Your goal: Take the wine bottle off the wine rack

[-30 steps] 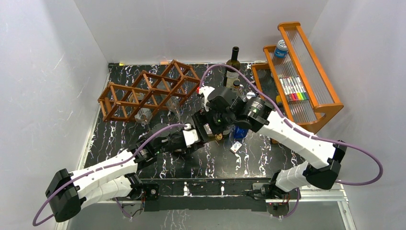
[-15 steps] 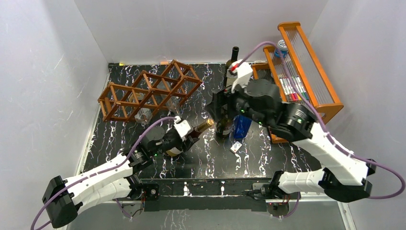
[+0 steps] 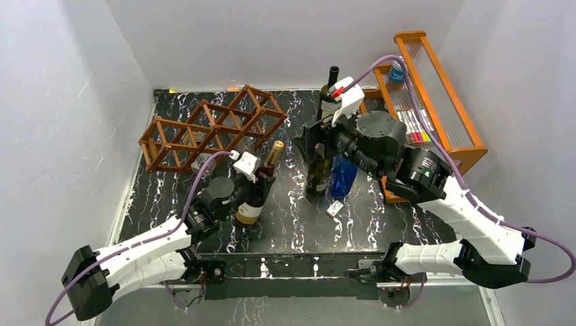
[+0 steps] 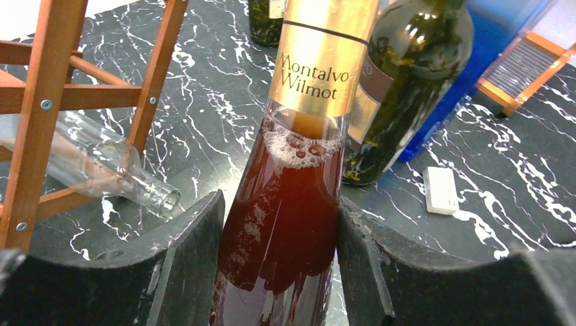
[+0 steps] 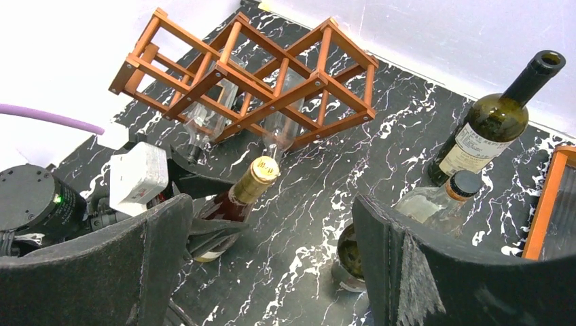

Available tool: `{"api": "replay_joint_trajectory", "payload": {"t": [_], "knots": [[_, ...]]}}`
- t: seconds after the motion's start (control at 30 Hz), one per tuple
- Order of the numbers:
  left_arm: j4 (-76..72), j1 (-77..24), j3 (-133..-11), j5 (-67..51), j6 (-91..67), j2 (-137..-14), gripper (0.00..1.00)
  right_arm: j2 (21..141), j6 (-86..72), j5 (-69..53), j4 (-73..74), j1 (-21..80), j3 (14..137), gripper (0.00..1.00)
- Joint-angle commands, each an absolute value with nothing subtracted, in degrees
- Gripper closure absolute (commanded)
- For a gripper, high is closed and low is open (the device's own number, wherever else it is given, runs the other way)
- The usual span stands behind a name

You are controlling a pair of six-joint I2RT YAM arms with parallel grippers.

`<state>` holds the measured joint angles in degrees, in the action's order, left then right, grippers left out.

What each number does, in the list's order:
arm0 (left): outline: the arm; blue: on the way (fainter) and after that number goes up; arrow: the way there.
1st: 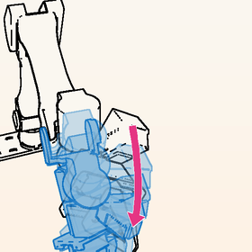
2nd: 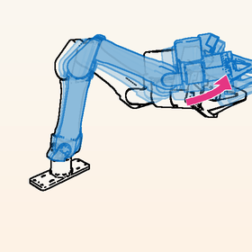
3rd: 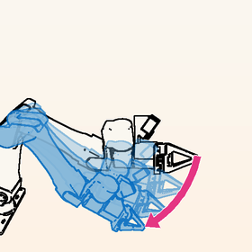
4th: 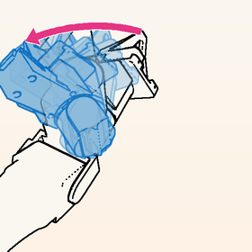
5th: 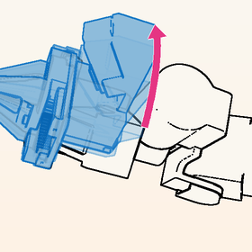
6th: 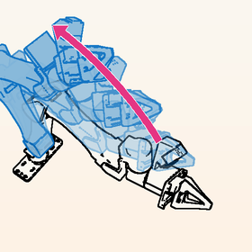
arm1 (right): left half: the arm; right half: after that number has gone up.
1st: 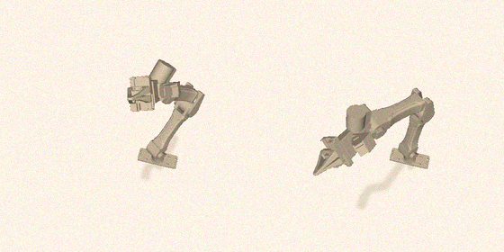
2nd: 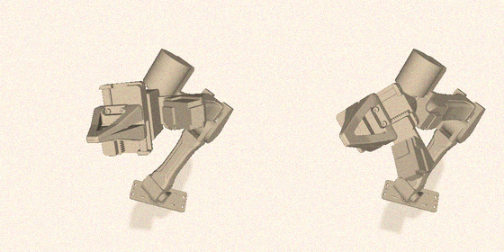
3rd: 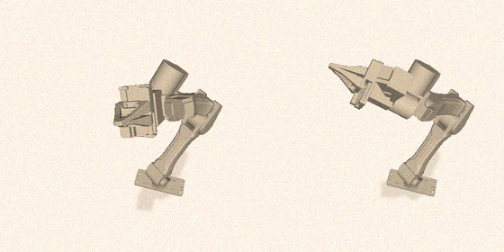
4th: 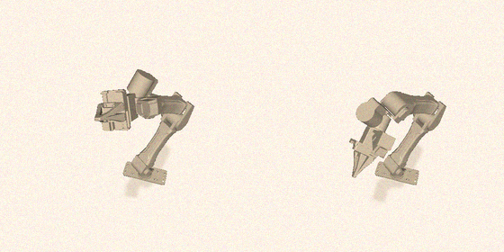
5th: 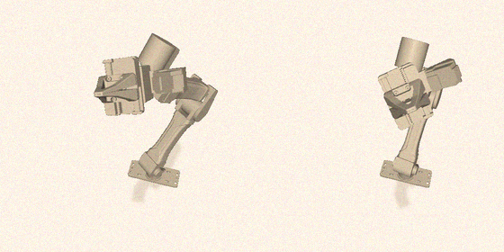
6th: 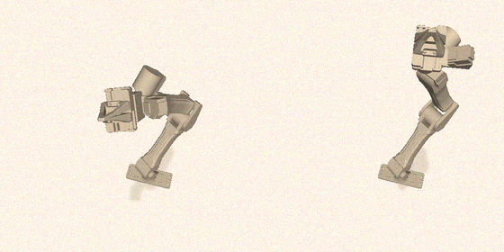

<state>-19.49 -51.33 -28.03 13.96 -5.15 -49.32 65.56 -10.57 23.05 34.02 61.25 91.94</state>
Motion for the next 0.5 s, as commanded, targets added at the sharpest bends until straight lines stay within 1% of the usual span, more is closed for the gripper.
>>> {"api": "replay_joint_trajectory", "payload": {"t": [0.0, 0.23, 0.4, 0.47], "knots": [[-32.6, -51.4, -33.7, 19.0, -7.3, -50.6, 1.0, 62.8, -8.6, 24.6, 28.7, 61.4, 91.8, 0.02], [-42.1, -50.9, -34.3, 28.2, -7.2, -56.2, 1.0, 61.6, -7.7, 24.4, 28.0, 61.4, 91.1, 0.02], [-44.5, -49.4, -37.3, 24.7, -8.2, -61.3, 1.0, 60.9, -9.8, 22.0, 29.4, 61.4, 90.6, 0.02], [-45.9, -48.9, -39.0, 23.4, -8.8, -63.0, 1.0, 59.5, -9.9, 24.1, 28.0, 61.4, 88.6, 0.02]]}}
